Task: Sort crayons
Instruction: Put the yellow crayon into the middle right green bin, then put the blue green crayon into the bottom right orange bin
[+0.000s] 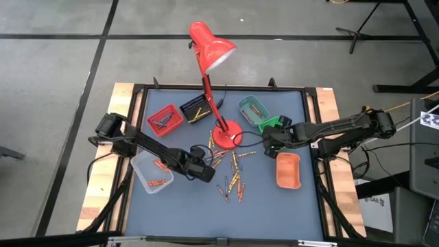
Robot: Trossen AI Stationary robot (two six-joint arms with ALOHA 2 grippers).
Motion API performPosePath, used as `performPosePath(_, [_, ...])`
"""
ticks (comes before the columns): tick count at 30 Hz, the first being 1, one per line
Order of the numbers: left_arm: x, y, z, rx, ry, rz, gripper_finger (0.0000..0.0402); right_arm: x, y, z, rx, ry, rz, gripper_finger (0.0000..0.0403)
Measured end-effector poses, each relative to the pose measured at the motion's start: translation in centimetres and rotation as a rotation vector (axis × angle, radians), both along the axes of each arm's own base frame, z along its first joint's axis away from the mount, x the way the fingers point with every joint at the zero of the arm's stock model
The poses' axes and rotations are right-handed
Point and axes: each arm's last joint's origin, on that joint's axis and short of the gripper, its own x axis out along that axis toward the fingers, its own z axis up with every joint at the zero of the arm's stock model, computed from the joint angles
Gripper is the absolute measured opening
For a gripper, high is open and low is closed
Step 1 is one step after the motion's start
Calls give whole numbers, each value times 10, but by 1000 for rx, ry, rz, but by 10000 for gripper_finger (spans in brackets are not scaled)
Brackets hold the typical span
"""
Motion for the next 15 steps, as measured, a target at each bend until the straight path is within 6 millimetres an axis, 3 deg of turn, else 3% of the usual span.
performPosePath(15, [1, 1, -7, 14, 36, -34, 81, 1, 0, 0, 5, -16, 1, 145])
